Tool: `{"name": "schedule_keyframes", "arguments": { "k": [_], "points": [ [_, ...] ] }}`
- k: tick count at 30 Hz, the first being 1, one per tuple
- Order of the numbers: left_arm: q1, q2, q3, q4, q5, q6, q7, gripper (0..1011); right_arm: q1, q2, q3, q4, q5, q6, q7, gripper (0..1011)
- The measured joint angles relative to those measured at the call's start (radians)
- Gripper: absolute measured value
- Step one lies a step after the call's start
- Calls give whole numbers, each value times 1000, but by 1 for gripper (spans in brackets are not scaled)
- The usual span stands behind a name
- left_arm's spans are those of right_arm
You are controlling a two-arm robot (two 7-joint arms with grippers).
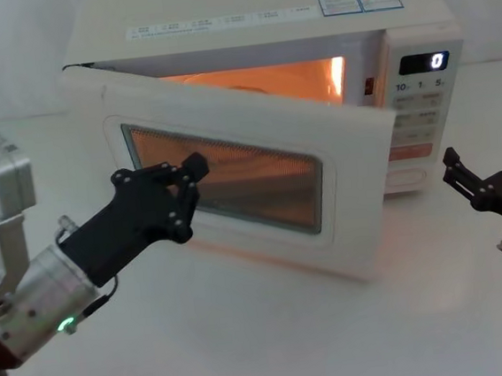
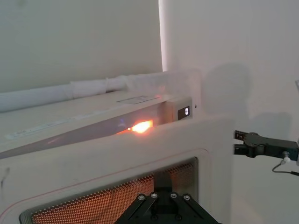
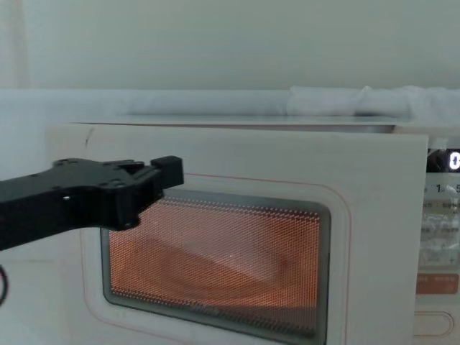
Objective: Press the button to open the microwave door with one hand; close the microwave door with the other hand.
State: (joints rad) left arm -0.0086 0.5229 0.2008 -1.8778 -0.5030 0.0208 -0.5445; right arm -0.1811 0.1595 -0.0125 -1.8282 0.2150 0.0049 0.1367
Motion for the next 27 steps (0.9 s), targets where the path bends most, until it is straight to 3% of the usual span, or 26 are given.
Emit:
{"name": "schedule_keyframes", "arguments": {
  "k": [12, 20, 27],
  "points": [
    [-78, -44, 98, 17, 13, 45, 80, 0, 0, 0, 0, 0, 0, 0, 0, 1000],
    [-170, -67, 188, 51, 0, 101, 69, 0, 0, 0, 0, 0, 0, 0, 0, 1000],
    [-258, -92, 251, 106, 2, 117, 51, 0, 0, 0, 0, 0, 0, 0, 0, 1000]
  ]
}}
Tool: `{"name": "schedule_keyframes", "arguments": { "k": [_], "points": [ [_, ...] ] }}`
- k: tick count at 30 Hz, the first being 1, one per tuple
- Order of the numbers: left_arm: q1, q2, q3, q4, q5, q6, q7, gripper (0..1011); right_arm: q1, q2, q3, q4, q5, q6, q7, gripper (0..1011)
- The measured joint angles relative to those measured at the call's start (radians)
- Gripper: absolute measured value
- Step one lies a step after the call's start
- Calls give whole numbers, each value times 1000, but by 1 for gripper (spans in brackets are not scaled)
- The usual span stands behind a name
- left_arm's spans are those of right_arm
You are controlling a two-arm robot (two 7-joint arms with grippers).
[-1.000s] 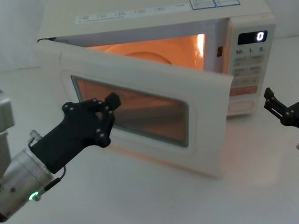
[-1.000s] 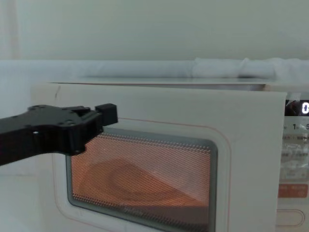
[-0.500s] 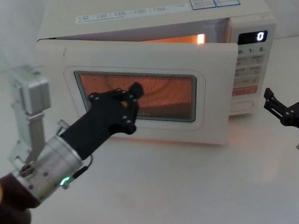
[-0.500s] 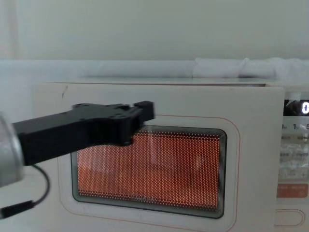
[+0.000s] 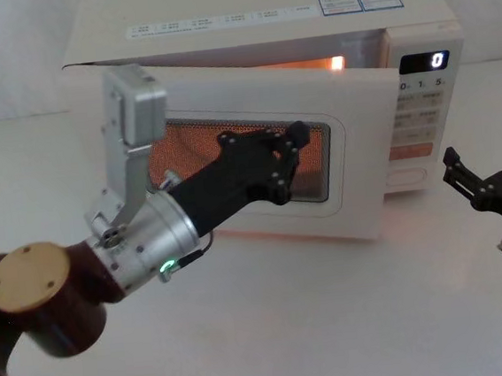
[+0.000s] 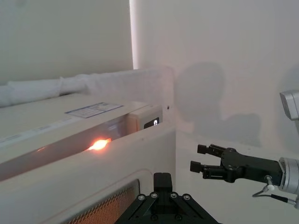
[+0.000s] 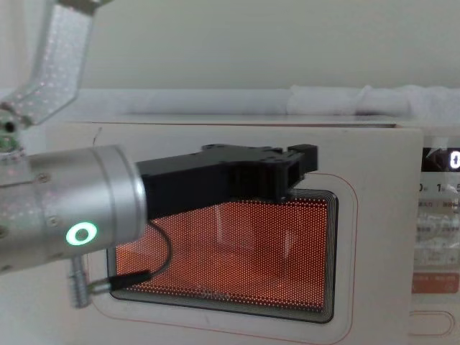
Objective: Press the button to open the microwave door with one hand; close the microwave door with the other hand.
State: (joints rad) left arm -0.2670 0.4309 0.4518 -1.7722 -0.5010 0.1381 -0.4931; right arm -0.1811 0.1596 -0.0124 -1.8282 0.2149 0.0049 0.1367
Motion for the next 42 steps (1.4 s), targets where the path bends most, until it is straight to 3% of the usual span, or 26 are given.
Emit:
{"name": "schedule_keyframes", "arguments": {
  "k": [6, 19, 25, 34, 38, 42],
  "points": [
    [-84, -35, 48, 72, 5, -4, -1, 0, 0, 0, 0, 0, 0, 0, 0, 1000],
    [-179, -122, 73, 175, 19, -74, 35, 0, 0, 0, 0, 0, 0, 0, 0, 1000],
    [-209, -142, 87, 204, 18, -87, 19, 0, 0, 0, 0, 0, 0, 0, 0, 1000],
    [-211, -164, 78, 191, -26, -205, -40, 0, 0, 0, 0, 0, 0, 0, 0, 1000],
    [-201, -155, 74, 164, -44, -209, -50, 0, 0, 0, 0, 0, 0, 0, 0, 1000],
    [-178, -121, 72, 117, -69, -195, -60, 0, 0, 0, 0, 0, 0, 0, 0, 1000]
  ]
}}
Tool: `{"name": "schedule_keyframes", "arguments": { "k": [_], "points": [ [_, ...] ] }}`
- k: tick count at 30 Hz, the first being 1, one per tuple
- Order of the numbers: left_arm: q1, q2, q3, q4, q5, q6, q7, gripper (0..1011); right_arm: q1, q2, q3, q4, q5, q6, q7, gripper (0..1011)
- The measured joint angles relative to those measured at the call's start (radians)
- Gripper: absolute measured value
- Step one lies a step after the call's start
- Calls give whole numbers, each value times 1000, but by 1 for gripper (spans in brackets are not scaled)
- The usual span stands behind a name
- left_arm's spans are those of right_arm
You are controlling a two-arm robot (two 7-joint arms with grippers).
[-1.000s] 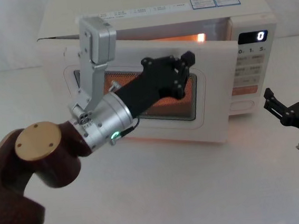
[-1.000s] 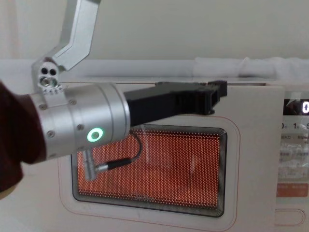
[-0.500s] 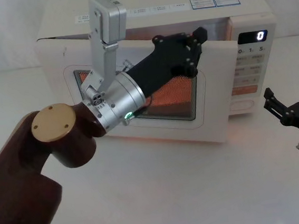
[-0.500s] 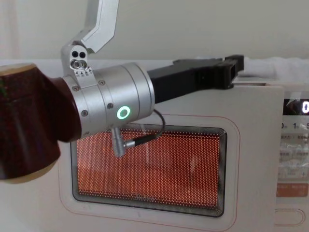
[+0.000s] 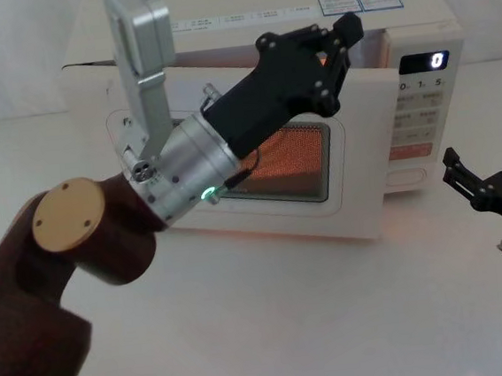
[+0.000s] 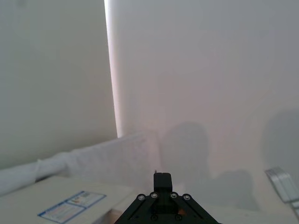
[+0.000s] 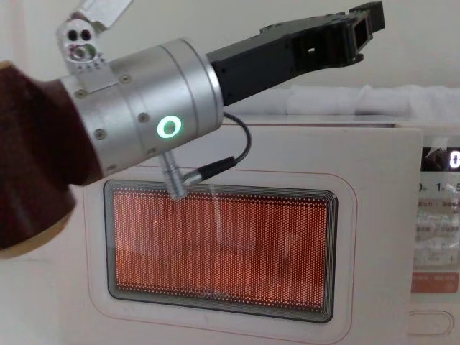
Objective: Press the button to open the microwave door with one hand; close the microwave door with the other hand.
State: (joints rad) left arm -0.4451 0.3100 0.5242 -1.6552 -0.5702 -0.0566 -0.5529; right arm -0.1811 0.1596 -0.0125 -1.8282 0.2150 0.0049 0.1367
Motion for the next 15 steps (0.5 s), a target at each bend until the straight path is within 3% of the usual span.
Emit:
{"name": "schedule_keyframes", "arguments": {
  "k": [5, 8, 15],
  "points": [
    [37, 49, -5, -55, -10, 48, 25, 0, 0, 0, 0, 0, 0, 0, 0, 1000],
    [71, 88, -14, -95, -7, 105, 79, 0, 0, 0, 0, 0, 0, 0, 0, 1000],
    [111, 115, -22, -116, 1, 145, 123, 0, 0, 0, 0, 0, 0, 0, 0, 1000]
  ]
}}
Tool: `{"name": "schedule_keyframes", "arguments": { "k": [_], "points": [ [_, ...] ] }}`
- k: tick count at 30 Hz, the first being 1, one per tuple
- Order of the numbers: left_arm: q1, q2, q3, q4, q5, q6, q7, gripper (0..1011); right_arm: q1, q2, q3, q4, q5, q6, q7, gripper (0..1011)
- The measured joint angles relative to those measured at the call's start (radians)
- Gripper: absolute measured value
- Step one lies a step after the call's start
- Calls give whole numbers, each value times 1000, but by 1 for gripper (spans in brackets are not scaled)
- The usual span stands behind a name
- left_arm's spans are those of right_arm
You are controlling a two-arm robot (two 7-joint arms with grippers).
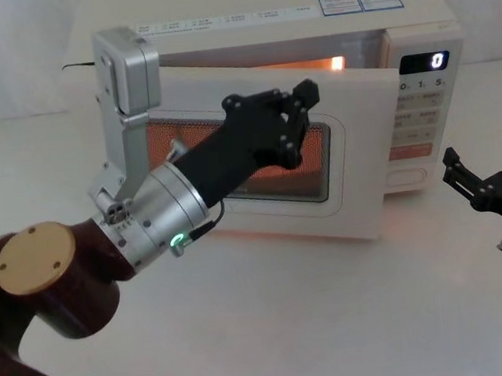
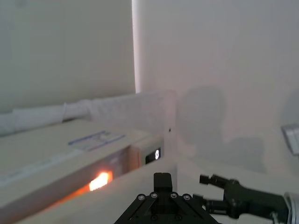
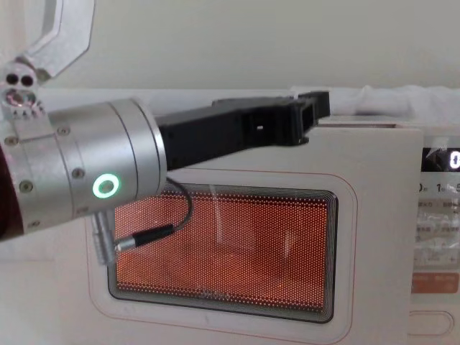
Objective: Press the button to open the microwave door with one hand; close the microwave door with the other hand.
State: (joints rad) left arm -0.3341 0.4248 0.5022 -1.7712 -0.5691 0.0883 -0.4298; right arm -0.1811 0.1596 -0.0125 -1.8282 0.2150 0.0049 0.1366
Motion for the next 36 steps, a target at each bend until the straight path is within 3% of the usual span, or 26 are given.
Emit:
{"name": "schedule_keyframes", "arguments": {
  "k": [9, 36],
  "points": [
    [0, -10, 18, 32, 28, 14, 9, 0, 0, 0, 0, 0, 0, 0, 0, 1000],
    [-114, -109, 74, 180, 79, 25, -21, 0, 0, 0, 0, 0, 0, 0, 0, 1000]
  ]
}}
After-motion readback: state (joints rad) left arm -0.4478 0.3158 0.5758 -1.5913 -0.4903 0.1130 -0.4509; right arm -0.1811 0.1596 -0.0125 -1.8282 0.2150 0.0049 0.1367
